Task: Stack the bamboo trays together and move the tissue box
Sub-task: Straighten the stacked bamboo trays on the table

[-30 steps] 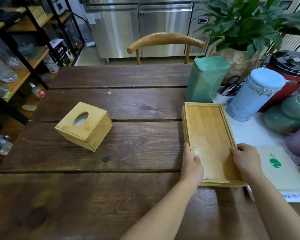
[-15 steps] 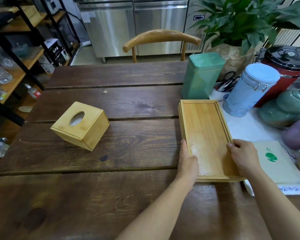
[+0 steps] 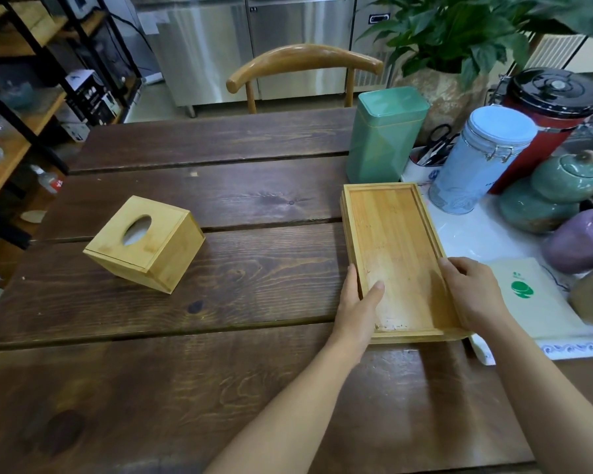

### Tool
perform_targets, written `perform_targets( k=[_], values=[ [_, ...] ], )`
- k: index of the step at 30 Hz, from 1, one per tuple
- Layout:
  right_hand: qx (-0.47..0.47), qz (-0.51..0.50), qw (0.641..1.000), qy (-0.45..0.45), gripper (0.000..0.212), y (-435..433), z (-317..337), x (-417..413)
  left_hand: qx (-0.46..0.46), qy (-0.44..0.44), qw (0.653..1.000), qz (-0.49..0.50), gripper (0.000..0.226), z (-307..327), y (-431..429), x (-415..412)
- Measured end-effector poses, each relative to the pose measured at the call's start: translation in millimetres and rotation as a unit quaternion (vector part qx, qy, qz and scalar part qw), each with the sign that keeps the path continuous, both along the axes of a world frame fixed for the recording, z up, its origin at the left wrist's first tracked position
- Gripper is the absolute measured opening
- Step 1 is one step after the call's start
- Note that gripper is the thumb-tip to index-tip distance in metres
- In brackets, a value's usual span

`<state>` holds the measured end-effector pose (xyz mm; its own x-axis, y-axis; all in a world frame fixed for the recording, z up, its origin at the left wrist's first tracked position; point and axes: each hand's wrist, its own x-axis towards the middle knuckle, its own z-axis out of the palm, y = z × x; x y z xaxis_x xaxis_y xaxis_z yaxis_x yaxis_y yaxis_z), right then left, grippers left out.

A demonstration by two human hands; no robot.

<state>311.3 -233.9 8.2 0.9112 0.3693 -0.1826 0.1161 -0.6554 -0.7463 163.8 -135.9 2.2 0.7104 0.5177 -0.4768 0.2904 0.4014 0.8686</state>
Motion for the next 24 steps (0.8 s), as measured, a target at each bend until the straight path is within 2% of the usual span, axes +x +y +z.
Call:
perform_targets(
  k=[4,7,9,11,15,17,20,24],
  values=[
    [0.058,0.038,0.997,0.02,0.033,-25.9,4.6,-9.5,0.103,-0.013,0.988,-0.114,0.107,-10.9,5.8,-27.4],
    [0.065,0.119,0.988,0.076,0.057,-48.6,2.3,-16.8,0.213,0.012,0.957,-0.196,0.124,-21.4,2.2,-41.4],
    [0.029,0.166,0.983,0.073,0.078,-58.5,0.2,-19.7,0.254,0.009,0.948,-0.193,0.118,-25.8,-1.0,-44.6],
    [0.027,0.191,0.98,0.052,0.085,-62.3,3.6,-22.1,0.285,0.003,0.941,-0.181,0.106,-27.6,-1.9,-45.1],
    [-0.007,0.264,0.964,0.009,0.064,-64.5,7.4,-26.7,0.333,0.002,0.926,-0.179,0.063,-31.6,-0.8,-45.4],
    [-0.033,0.267,0.963,-0.03,0.05,-65.2,3.6,-25.7,0.345,0.002,0.923,-0.168,0.05,-33.3,1.1,-45.8],
    [-0.037,0.249,0.966,-0.052,0.037,-67.2,-0.8,-25.3,0.351,-0.004,0.921,-0.167,0.043,-33.3,3.1,-46.4],
    [-0.015,0.252,0.966,-0.05,0.041,-71.0,-3.3,-23.4,0.356,-0.01,0.919,-0.169,0.043,-34.5,4.2,-46.4]
  ],
)
